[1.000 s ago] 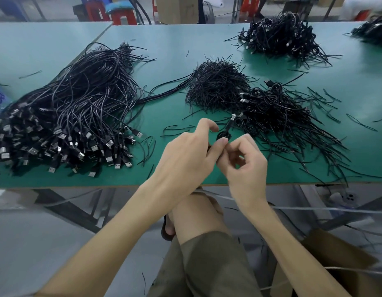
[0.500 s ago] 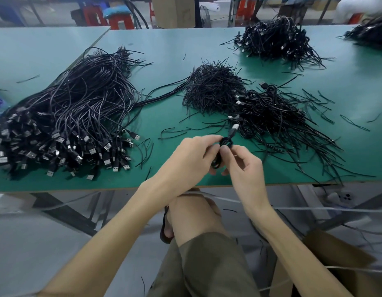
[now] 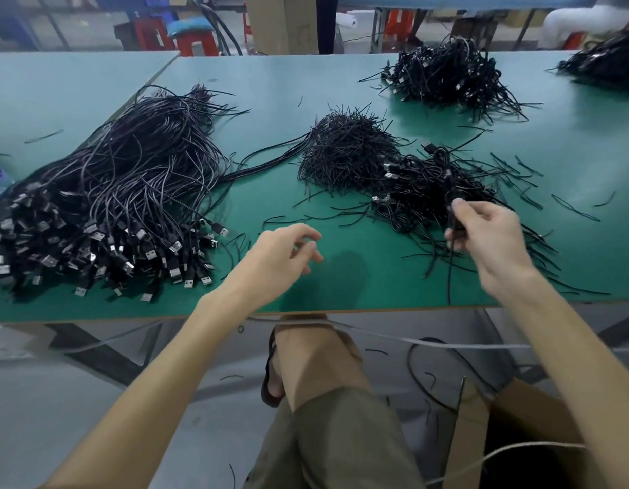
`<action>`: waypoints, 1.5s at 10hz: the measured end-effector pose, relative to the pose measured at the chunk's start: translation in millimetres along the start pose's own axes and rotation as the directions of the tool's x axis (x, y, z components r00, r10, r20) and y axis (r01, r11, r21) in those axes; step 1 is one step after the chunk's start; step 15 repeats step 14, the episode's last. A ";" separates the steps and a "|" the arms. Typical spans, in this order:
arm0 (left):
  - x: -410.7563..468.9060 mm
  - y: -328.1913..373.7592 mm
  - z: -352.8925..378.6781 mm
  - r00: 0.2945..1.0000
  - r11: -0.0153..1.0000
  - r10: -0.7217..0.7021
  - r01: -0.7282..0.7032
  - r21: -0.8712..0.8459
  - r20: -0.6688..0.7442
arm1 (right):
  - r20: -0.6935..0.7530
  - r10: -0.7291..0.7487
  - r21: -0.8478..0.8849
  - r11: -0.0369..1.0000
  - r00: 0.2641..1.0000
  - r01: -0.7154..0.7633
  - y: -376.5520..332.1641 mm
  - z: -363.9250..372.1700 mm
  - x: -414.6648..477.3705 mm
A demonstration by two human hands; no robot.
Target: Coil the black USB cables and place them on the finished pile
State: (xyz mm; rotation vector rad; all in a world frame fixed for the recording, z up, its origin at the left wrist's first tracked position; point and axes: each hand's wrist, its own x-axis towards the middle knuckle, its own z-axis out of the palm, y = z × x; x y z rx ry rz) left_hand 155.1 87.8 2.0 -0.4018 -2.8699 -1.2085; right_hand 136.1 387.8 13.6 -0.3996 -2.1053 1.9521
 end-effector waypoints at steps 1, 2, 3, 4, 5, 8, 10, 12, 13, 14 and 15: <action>3.3 -14.7 2.7 0.993 0.997 0.018 -0.009 0.072 -0.118 | -0.076 -0.012 -0.055 0.998 0.997 0.008 1.1 -13.3 25.6; 4.8 -24.7 6.7 0.979 0.994 0.035 -0.014 0.105 -0.199 | -0.149 -0.053 -0.122 0.992 0.987 0.035 6.2 -18.7 38.9; 2.6 -32.5 13.4 0.983 0.984 0.035 -0.003 0.176 -0.179 | -0.232 -0.125 -0.177 0.981 0.965 0.085 11.0 -19.9 40.8; 3.1 -34.9 15.9 0.987 0.972 0.040 -0.002 0.234 -0.155 | -0.266 -0.293 -0.254 0.940 0.918 0.226 15.0 -18.8 32.6; 4.7 -35.2 14.8 0.988 0.969 0.029 0.010 0.247 -0.155 | -0.337 -0.330 -0.239 0.936 0.882 0.259 18.1 -17.0 32.8; 1.9 -33.0 14.4 0.989 0.955 0.042 0.003 0.297 -0.145 | -0.128 -0.158 -0.512 0.856 0.979 0.071 22.7 -21.9 42.1; 9.7 -22.4 -0.8 1.000 0.910 0.014 -0.016 0.415 0.007 | -0.014 -0.262 -0.598 0.776 0.965 0.202 13.6 -12.6 36.7; 5.2 -4.8 -9.2 0.997 0.943 0.081 -0.081 0.322 0.012 | 0.032 -0.230 -0.719 0.670 0.973 0.182 13.1 -16.7 35.9; 6.1 0.7 -16.7 0.968 0.951 0.207 -0.165 0.262 -0.141 | 0.011 -0.286 -0.722 0.661 0.958 0.206 11.8 -18.2 31.1; 13.3 0.4 -21.5 0.934 0.976 0.209 -0.181 0.120 -0.291 | 0.027 -0.283 -0.731 0.649 0.959 0.212 11.7 -12.3 26.8; 13.3 0.4 -21.5 0.934 0.976 0.209 -0.181 0.120 -0.291 | 0.027 -0.283 -0.731 0.649 0.959 0.212 11.7 -12.3 26.8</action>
